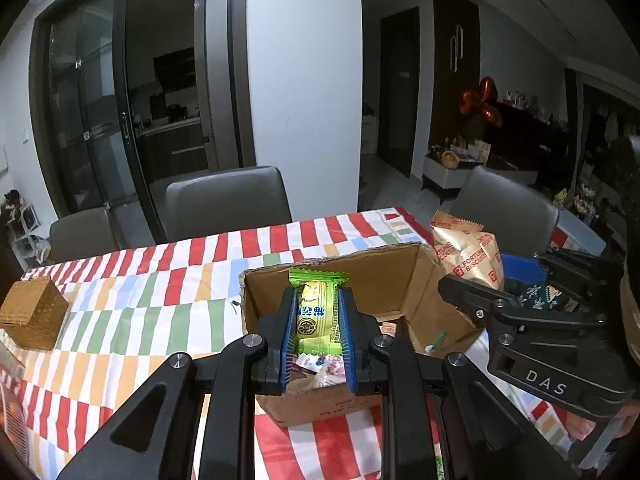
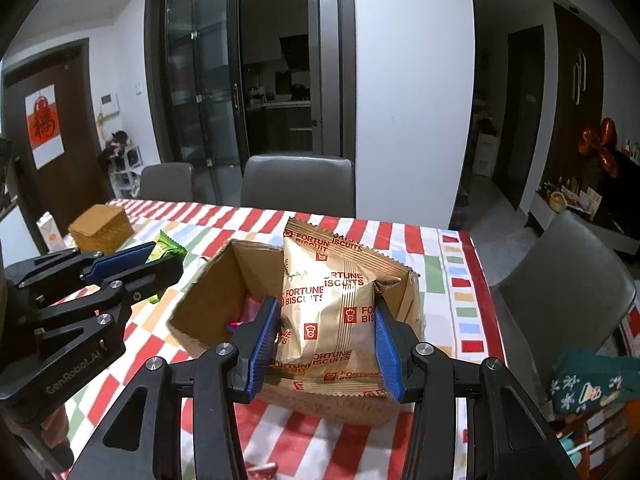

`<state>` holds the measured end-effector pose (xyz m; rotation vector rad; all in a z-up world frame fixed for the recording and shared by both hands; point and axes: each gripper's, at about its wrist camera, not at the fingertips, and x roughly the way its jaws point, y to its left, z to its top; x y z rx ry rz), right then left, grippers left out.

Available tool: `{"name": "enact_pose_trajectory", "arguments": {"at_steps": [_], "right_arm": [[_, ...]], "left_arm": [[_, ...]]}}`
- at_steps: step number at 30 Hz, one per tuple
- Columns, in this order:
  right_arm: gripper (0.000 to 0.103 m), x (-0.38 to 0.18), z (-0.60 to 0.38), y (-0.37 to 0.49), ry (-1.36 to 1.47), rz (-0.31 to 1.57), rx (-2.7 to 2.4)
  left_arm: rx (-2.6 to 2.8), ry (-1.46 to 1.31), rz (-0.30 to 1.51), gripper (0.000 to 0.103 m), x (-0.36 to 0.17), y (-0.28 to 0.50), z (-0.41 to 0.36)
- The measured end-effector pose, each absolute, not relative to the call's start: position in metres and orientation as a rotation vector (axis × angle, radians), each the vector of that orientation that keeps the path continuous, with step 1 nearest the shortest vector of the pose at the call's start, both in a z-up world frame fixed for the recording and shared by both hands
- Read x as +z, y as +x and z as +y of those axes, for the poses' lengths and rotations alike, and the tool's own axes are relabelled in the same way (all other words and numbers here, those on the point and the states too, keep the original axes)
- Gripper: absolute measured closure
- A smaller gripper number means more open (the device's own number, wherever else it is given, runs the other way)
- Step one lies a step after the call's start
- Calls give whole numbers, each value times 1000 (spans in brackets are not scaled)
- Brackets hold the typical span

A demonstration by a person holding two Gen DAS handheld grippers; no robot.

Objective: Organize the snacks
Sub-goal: 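Carry both held snacks over the cardboard box and release them inside, then withdraw both open tools from the box back toward the snacks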

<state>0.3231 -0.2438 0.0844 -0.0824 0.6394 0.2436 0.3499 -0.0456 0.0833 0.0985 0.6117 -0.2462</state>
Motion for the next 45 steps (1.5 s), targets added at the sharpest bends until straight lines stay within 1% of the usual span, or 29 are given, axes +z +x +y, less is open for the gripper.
{"name": "enact_pose_trajectory", "arguments": {"at_steps": [6,8,9,10,11,12,16,30,32,34,45], "right_arm": [[56,78,-241,341,-110,668,229],[56,74,-239,347,-116,673,226],[56,73,-238,349,-122,670,225],[53,72,-236,351,-134,669,213],[45,70,-235,352,-143,675,195],[43,69,-236,353,-147,678,182],[43,66,-239,347,-147,678,176],[43,74,-237,267,-154,603,252],[43,72,-238,255,-155,596,256],[43,69,-240,245,-152,593,254],[43,44,-252,200,-130,646,281]], "left_arm": [[-235,107,645,82,77,370,-48],[-210,123,640,79,76,374,-49],[-188,135,630,75,75,375,-51],[-160,149,624,63,74,376,-51],[-148,161,617,58,73,375,-51],[-147,169,610,57,73,372,-50],[-130,187,598,55,70,356,-46],[-172,140,579,52,74,284,-40],[-168,141,572,49,74,271,-40],[-174,143,572,48,72,259,-41],[-194,151,607,46,50,208,-46]]}}
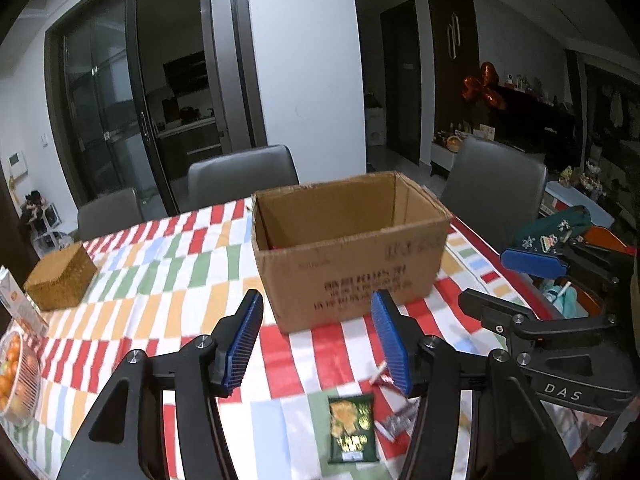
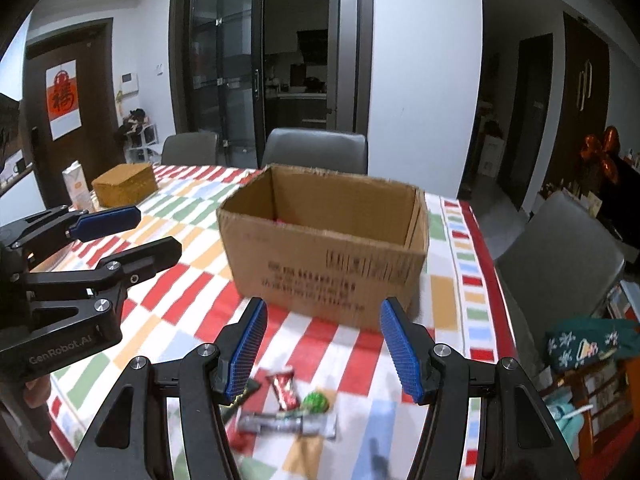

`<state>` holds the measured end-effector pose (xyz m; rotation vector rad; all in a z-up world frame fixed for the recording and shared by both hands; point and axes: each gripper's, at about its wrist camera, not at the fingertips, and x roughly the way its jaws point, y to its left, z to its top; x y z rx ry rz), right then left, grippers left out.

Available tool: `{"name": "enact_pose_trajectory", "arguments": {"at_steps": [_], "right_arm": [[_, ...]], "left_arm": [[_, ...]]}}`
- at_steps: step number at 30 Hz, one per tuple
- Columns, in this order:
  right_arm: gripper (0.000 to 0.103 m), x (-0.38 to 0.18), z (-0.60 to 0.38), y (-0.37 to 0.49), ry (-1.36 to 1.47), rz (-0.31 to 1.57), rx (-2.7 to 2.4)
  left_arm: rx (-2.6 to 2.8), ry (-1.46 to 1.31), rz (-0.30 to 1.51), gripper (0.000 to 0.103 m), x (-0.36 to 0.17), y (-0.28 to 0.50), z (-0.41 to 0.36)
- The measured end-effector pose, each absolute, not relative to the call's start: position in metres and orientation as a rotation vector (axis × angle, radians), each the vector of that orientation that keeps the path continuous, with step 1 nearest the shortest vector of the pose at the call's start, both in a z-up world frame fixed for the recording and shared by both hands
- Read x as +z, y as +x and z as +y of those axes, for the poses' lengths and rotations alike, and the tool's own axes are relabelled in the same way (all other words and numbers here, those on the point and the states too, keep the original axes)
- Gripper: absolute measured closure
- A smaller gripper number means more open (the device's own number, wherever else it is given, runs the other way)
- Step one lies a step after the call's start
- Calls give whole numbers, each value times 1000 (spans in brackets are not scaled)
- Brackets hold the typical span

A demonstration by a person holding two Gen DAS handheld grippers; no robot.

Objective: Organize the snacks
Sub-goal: 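Withdraw both open tools from the box back toward the snacks, then grasp the large green cracker bag with left tool while right tool grasps a lollipop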

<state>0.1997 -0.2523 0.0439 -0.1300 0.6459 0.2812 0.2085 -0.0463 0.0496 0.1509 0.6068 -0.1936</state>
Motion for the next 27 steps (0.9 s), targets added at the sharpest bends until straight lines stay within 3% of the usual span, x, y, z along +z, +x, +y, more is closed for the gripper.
{"name": "enact_pose_trajectory", "arguments": {"at_steps": [27], "right_arm": [[44,-57,-255,185,-105,927,286]], "left_arm": [[-210,112,928,44,-68,192,-43]]}}
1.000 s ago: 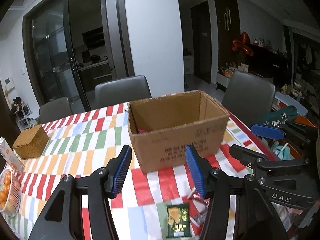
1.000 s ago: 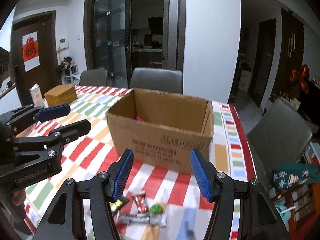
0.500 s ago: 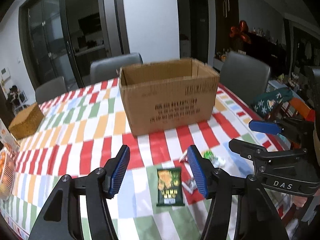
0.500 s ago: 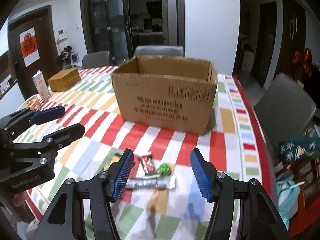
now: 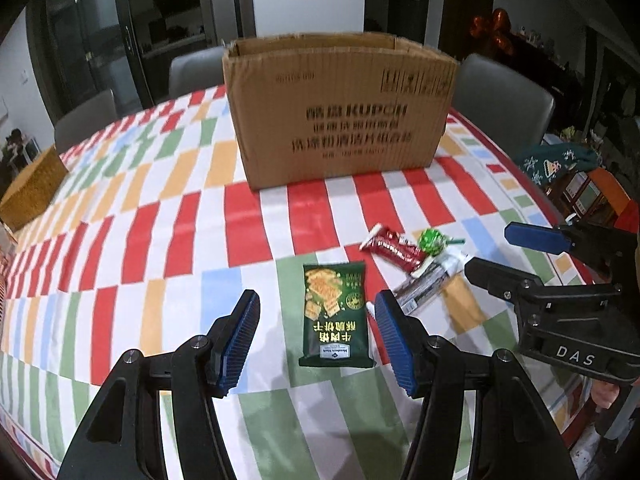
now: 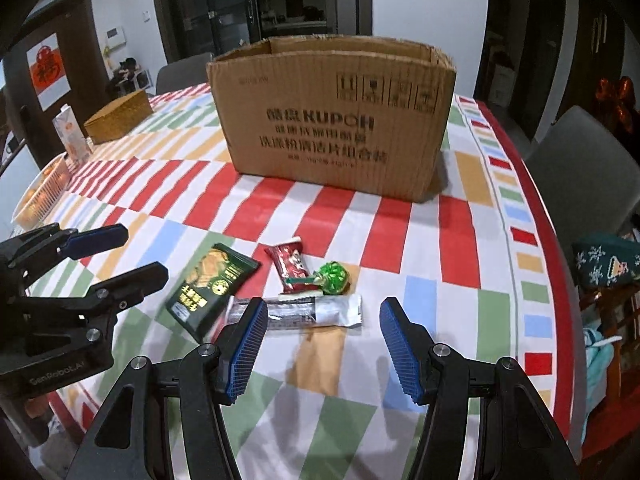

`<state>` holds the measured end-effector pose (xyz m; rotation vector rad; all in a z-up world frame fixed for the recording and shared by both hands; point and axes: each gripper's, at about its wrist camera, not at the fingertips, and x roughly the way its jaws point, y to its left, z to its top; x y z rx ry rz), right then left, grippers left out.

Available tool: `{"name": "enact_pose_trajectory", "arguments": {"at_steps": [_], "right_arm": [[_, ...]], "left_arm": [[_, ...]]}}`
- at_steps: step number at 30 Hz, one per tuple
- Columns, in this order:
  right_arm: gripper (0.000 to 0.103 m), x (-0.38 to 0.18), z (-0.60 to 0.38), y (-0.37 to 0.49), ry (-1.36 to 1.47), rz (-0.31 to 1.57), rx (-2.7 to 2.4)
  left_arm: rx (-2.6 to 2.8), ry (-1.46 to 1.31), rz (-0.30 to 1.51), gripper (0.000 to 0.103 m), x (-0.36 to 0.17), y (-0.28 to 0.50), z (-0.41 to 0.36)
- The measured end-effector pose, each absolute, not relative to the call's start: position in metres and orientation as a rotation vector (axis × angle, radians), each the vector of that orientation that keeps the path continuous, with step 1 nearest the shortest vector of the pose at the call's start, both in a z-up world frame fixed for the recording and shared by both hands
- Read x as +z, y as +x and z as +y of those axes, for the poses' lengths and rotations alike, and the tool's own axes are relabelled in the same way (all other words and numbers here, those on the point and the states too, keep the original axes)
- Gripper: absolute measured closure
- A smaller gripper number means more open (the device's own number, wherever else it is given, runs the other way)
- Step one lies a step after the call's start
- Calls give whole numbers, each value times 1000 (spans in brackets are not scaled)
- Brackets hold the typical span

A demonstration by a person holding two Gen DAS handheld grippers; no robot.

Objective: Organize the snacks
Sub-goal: 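Grasp the large green cracker bag with left tool while right tool grasps a lollipop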

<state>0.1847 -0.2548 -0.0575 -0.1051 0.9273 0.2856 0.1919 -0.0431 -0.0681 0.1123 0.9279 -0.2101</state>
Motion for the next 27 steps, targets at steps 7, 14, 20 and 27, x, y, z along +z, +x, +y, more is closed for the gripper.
{"name": "enact_pose_trajectory", "arguments": {"at_steps": [7,14,20,27], "right_arm": [[49,-70,-258,197,-88,954,274],[56,-80,-259,211,-88,979,275],[61,-88,-259,223,-68,1001,277],[67,-97,-258,236,-71,1024,276]], "left_arm": [[-221,118,987,44,-87,207,-49],[-238,121,1031,44,-101,222,-54],[-237,111,1069,44,-113,236,-58],[-234,90,1094,45,-122,245,-58]]}}
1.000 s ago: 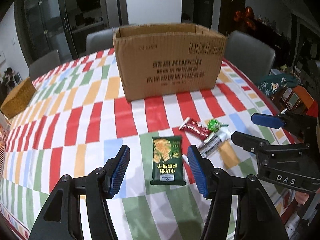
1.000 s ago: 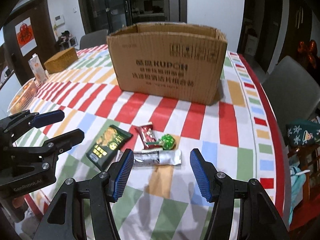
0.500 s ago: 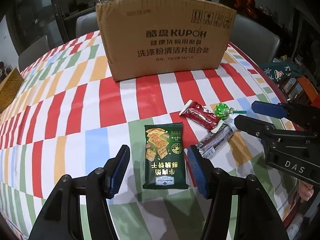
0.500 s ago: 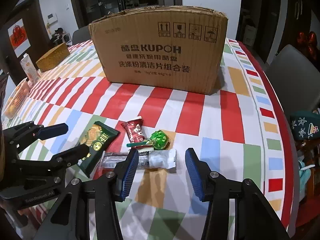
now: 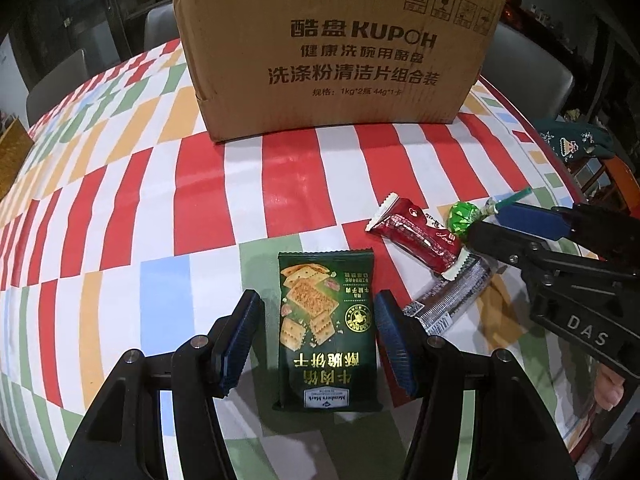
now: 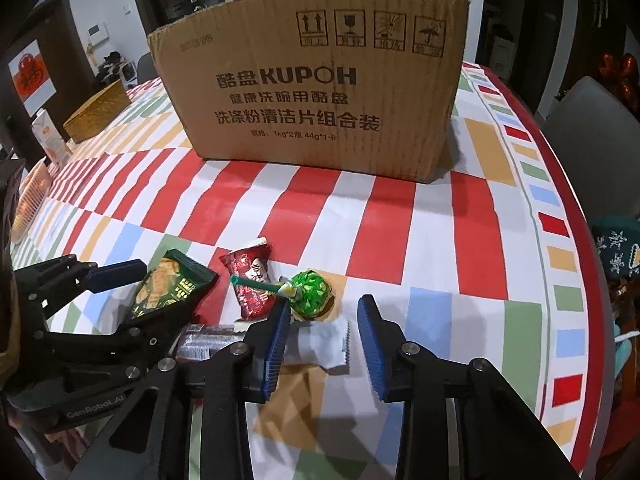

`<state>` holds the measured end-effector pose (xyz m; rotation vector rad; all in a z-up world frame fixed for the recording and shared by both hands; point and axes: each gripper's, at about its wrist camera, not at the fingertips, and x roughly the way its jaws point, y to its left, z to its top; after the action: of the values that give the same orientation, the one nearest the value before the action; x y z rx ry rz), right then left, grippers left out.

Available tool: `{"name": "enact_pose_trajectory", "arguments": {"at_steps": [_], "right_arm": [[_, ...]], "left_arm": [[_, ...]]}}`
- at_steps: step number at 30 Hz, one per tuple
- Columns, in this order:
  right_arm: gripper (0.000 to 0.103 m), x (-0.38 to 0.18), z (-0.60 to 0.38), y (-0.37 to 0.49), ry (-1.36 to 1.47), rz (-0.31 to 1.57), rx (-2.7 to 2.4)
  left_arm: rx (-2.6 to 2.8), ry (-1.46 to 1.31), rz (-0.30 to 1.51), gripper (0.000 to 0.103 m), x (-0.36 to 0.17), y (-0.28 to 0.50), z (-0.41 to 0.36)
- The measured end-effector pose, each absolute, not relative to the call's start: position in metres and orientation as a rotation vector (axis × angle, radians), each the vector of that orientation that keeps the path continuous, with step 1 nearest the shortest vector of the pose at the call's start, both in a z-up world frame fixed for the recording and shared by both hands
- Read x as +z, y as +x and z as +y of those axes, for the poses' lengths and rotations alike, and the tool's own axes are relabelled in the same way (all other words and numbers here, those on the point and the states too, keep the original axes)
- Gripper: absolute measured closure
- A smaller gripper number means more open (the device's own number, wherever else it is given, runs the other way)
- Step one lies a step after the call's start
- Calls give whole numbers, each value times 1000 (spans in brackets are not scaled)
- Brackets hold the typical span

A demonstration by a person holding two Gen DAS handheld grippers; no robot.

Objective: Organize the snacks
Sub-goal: 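Grasp the large green cracker bag with left tool while right tool grasps a lollipop, then carry both held snacks over the cardboard box and release them inside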

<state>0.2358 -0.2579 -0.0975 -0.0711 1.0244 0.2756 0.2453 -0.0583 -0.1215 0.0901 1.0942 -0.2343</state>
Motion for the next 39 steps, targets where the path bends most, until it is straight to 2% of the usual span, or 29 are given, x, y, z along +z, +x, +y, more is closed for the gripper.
{"name": "enact_pose_trajectory", "arguments": {"at_steps": [3,5,10,18,39], "right_arm": [[69,-102,-256,241,-71,1036,284],[72,-104,-253,245,-73,1041,289],[76,-108,-250,248,-69,1051,299],[76,-100,-249,238,-86,1023,289],[77,-41,-250,204,-56,864,318]], "left_arm": [[-237,80,1097,48,-123,248,-59],[-229,84,1091,55,-123,249,-59],[-232,75,1071,58,-123,248,-57],[-227,40,1044,59,-115,243,-51],[-233,31,849,59,-38,207,-44]]}}
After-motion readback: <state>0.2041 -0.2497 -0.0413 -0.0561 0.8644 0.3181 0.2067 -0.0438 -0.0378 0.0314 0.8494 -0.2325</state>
